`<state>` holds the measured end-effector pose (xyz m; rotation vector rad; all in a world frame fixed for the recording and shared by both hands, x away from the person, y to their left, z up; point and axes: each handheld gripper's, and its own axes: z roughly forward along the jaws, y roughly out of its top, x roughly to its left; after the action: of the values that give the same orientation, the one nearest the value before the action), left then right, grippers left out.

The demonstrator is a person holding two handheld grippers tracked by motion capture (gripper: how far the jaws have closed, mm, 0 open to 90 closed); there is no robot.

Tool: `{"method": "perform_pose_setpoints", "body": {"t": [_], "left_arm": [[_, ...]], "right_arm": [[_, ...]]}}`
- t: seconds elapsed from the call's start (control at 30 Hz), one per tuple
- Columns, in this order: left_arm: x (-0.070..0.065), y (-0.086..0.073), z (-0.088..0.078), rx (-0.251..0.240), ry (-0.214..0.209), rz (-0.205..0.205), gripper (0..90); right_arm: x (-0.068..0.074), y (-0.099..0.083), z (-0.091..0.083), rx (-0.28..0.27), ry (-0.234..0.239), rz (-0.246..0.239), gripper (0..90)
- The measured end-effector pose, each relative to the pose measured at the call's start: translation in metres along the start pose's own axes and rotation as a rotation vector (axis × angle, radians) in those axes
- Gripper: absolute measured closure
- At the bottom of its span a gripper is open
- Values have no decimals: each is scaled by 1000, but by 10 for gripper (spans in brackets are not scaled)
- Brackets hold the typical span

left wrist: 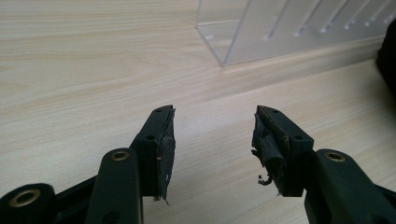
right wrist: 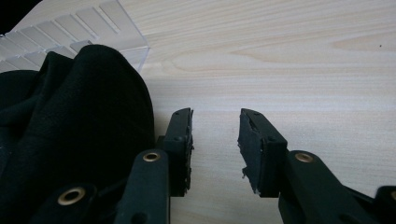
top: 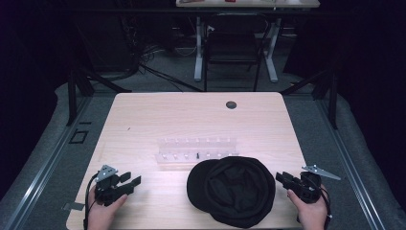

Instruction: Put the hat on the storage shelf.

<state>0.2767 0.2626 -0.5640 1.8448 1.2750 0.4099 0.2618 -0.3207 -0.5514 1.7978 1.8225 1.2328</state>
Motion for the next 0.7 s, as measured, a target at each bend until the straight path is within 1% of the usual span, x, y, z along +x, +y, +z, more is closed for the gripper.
{"method": "perform_pose_setpoints", "body": {"t": [0.07,0.17,0.2,0.23,0.37,0.4,0.47,0.53,0.63,0.7], "left_arm": [[-4,0,1,5,-2,21,485],[-9,1,1,15,-12,51,486],[-10,2,1,9,-10,59,486],[-11,2,1,9,-12,66,486],[-13,1,0,17,-13,67,485],[-13,1,0,12,-10,67,485],[-12,1,-1,13,-12,67,485],[-12,1,-2,5,-10,63,485],[-12,1,-2,4,-9,60,485],[-12,1,-2,5,-10,60,484]], "right_arm": [[1,0,-1,9,-5,-13,643],[4,0,0,25,-10,-18,640],[5,0,1,22,-10,-15,636],[5,0,0,30,-16,-24,630],[9,1,1,42,-38,-32,615],[12,0,1,49,-35,-18,607],[12,0,0,58,-33,-10,608],[14,1,-1,69,-20,-5,610],[15,3,-4,70,-36,-17,633],[15,4,-6,70,-34,1,642]]}}
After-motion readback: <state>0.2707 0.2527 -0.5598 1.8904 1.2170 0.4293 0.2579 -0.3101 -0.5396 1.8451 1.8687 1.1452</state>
